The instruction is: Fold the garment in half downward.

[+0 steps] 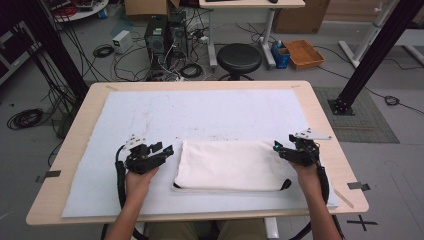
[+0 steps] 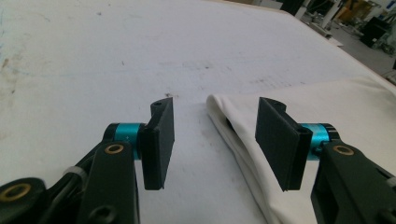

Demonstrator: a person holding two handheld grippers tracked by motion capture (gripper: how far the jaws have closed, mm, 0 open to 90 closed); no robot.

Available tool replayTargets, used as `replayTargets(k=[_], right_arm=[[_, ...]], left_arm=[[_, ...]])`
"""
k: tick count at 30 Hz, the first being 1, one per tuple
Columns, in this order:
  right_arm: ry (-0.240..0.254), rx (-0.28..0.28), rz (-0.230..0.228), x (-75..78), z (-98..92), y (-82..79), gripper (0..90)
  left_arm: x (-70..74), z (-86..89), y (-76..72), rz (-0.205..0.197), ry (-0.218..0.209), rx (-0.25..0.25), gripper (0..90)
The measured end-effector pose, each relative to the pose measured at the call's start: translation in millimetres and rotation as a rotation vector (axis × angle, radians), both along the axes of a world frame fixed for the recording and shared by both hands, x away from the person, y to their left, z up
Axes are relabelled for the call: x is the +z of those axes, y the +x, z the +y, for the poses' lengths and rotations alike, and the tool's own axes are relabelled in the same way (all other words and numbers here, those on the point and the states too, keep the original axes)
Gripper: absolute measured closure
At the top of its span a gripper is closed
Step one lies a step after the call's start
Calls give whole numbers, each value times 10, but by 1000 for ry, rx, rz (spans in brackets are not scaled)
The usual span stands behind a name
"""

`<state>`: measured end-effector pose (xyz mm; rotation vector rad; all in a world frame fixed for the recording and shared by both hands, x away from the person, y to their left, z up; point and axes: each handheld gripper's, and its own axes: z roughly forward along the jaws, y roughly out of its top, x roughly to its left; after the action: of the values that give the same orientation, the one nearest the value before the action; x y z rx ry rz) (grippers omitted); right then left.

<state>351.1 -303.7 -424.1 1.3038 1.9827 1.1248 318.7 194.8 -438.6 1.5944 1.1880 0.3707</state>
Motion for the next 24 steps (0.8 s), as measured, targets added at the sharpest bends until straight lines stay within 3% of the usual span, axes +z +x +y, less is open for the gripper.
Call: replayTargets(k=[2, 4, 6, 7, 9, 10, 11, 13, 15, 16, 17, 18, 19, 21, 24], right_arm=[[28, 20, 21, 54, -31, -37, 362], [32, 95, 63, 87, -29, -120, 520], [-1, 180, 97, 78, 7, -242, 678], [-20, 250, 105, 65, 26, -311, 758], [-63, 370, 127, 35, 66, -460, 836], [-88, 400, 147, 12, 75, -520, 838], [-104, 420, 166, -13, 75, -551, 844], [-197, 406, 217, -109, 43, -600, 845], [-179, 395, 209, -145, -36, -612, 845], [-185, 376, 200, -138, -66, -609, 819], [-196, 362, 198, -129, -85, -605, 719], [-188, 329, 186, -121, -113, -595, 565], [-138, 302, 174, -120, -146, -590, 470], [-68, 263, 99, -116, -223, -583, 335], [-24, 150, -10, -70, -314, -566, 241]], left_arm=[[-1, 3, -92, 12, -6, -34, 472], [-6, -29, -172, 13, 0, -69, 472], [-5, -56, -244, -1, 7, -94, 472], [0, -61, -262, -8, 4, -98, 472], [24, -66, -288, -23, -3, -101, 450], [33, -61, -288, -26, 0, -105, 425], [42, -62, -291, -31, -1, -102, 410], [49, -56, -298, -35, -6, -100, 378], [56, -44, -306, -37, -3, -102, 335], [57, -42, -310, -43, -4, -102, 312], [58, -34, -318, -55, -9, -104, 302], [55, -23, -323, -64, -16, -110, 301], [49, -15, -321, -71, -28, -122, 301], [43, -14, -320, -82, -31, -126, 297], [35, -16, -322, -111, -21, -141, 267]])
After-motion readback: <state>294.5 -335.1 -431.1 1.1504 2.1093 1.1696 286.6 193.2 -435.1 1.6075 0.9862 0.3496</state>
